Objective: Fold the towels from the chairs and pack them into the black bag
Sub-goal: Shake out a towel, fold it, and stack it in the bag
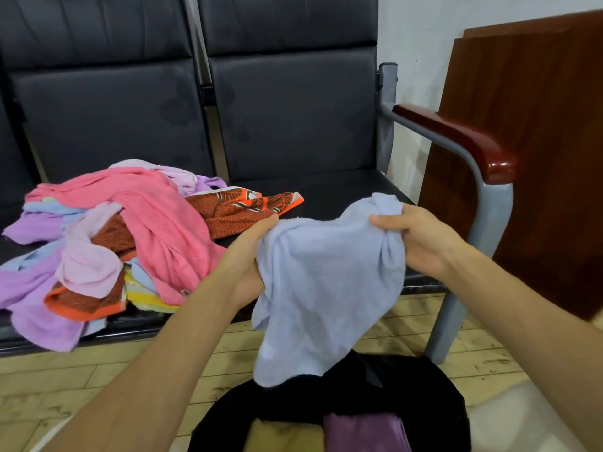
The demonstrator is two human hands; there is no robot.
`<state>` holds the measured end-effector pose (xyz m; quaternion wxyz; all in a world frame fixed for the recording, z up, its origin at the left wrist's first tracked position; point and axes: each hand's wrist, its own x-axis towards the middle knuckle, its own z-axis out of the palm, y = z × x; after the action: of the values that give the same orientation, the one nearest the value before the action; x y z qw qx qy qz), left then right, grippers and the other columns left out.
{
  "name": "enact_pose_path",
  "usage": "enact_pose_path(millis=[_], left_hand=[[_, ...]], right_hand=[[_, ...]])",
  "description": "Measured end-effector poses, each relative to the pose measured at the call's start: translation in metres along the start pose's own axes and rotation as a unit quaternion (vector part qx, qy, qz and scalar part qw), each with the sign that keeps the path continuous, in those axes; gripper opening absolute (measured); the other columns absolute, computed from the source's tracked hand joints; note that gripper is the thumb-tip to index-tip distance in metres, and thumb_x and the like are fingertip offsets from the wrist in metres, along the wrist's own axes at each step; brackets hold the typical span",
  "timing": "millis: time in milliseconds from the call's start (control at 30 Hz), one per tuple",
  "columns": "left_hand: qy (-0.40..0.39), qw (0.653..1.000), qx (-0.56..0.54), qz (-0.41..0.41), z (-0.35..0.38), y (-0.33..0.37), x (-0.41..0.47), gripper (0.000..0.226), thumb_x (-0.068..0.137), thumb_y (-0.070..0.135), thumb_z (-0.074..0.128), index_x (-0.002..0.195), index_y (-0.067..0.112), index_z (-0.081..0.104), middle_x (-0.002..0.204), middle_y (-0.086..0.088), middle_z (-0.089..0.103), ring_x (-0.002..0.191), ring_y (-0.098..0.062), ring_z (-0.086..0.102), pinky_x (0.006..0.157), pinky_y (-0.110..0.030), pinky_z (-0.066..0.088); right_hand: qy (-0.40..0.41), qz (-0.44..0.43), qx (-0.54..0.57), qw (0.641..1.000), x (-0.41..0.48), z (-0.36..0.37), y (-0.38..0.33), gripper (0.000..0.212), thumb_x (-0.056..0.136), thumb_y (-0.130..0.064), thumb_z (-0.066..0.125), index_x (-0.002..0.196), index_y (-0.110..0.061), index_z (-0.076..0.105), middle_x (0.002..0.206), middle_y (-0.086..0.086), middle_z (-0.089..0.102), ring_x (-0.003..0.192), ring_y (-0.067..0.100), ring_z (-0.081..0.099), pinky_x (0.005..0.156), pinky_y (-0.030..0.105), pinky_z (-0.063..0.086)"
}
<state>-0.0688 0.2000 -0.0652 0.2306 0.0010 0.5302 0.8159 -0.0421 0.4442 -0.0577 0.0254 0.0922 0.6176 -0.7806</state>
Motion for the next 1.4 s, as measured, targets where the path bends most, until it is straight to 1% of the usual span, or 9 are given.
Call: enact_pose_path(millis=[100,267,433,633,833,1000,1133,1233,1400], left_hand=[[0.026,1.000,-0.001,0.015,-0.005,0.002,-0.002,0.034,0.094,0.038,0.053,0.104,0.010,0.070,0.105,-0.011,0.072,0.087,-0.021,0.072,0.079,-0.036,0.052],[0.101,0.990,0.102,0.016,-0.008,-0.002,0.003,0.037,0.087,0.033,0.066,0.112,0.006,0.067,0.108,-0.012,0.071,0.102,-0.027,0.067,0.090,-0.038,0.053],[0.131,0.963,0.234,0.020,-0.008,-0.009,0.002,0.024,0.094,0.032,0.058,0.107,0.014,0.067,0.107,-0.008,0.070,0.102,-0.024,0.065,0.098,-0.041,0.049],[0.111,0.988,0.109,-0.003,-0.018,-0.005,0.001,0.033,0.097,0.026,0.051,0.119,0.004,0.062,0.117,-0.012,0.067,0.107,-0.027,0.063,0.094,-0.041,0.049],[0.079,0.995,0.042,-0.041,-0.015,-0.003,-0.002,0.022,0.093,0.021,0.052,0.076,0.011,0.061,0.079,-0.008,0.066,0.074,-0.021,0.063,0.074,-0.034,0.050],[0.115,0.991,0.060,0.015,-0.014,-0.001,0.000,0.023,0.088,0.026,0.065,0.102,0.008,0.066,0.095,-0.011,0.068,0.084,-0.021,0.064,0.077,-0.033,0.051],[0.148,0.986,0.047,0.067,-0.023,0.012,-0.003,0.031,0.094,0.028,0.058,0.113,0.004,0.063,0.106,-0.012,0.069,0.096,-0.023,0.066,0.083,-0.034,0.053],[0.150,0.984,0.069,0.065,-0.034,0.022,-0.008,0.035,0.097,0.025,0.051,0.120,0.001,0.060,0.117,-0.014,0.067,0.110,-0.028,0.063,0.098,-0.041,0.048],[0.140,0.985,0.090,0.036,-0.044,0.033,-0.024,0.028,0.101,0.017,0.040,0.109,0.001,0.061,0.105,-0.013,0.069,0.089,-0.025,0.066,0.074,-0.036,0.051]], right_hand=[[0.031,-0.092,-0.264,0.959,-0.004,0.007,0.005,0.046,0.080,-0.006,0.074,0.122,-0.012,0.057,0.117,0.003,0.063,0.107,0.022,0.061,0.091,0.040,0.053],[0.007,-0.195,-0.634,0.748,-0.010,0.009,0.021,0.019,0.094,-0.004,0.050,0.088,-0.022,0.053,0.081,-0.001,0.054,0.076,0.018,0.056,0.063,0.014,0.035],[0.116,-0.087,-0.639,0.755,0.000,0.017,0.013,0.034,0.099,-0.028,0.052,0.126,-0.008,0.053,0.117,0.014,0.060,0.108,0.030,0.059,0.095,0.036,0.047],[0.252,-0.103,-0.469,0.840,0.000,-0.012,0.020,0.046,0.088,-0.043,0.066,0.064,-0.005,0.054,0.060,0.005,0.049,0.056,0.015,0.047,0.052,0.023,0.034],[0.218,0.058,-0.125,0.966,-0.006,-0.005,0.013,0.049,0.080,-0.046,0.074,0.108,-0.008,0.062,0.104,0.009,0.066,0.097,0.029,0.063,0.088,0.044,0.053],[0.117,0.060,-0.016,0.991,-0.011,-0.002,0.003,0.042,0.077,-0.017,0.079,0.115,-0.015,0.062,0.111,0.009,0.067,0.103,0.031,0.063,0.091,0.048,0.052],[0.156,-0.020,-0.214,0.964,-0.009,-0.004,0.006,0.035,0.084,-0.011,0.072,0.118,-0.012,0.063,0.111,0.009,0.065,0.103,0.031,0.061,0.091,0.047,0.053],[0.142,-0.133,-0.507,0.840,-0.009,-0.011,0.011,0.013,0.095,-0.005,0.054,0.099,-0.007,0.066,0.086,0.009,0.063,0.083,0.028,0.061,0.064,0.025,0.046],[0.171,-0.111,-0.617,0.760,-0.004,-0.019,0.018,0.020,0.097,-0.005,0.051,0.114,-0.007,0.061,0.098,0.013,0.063,0.081,0.023,0.056,0.072,0.029,0.047]])
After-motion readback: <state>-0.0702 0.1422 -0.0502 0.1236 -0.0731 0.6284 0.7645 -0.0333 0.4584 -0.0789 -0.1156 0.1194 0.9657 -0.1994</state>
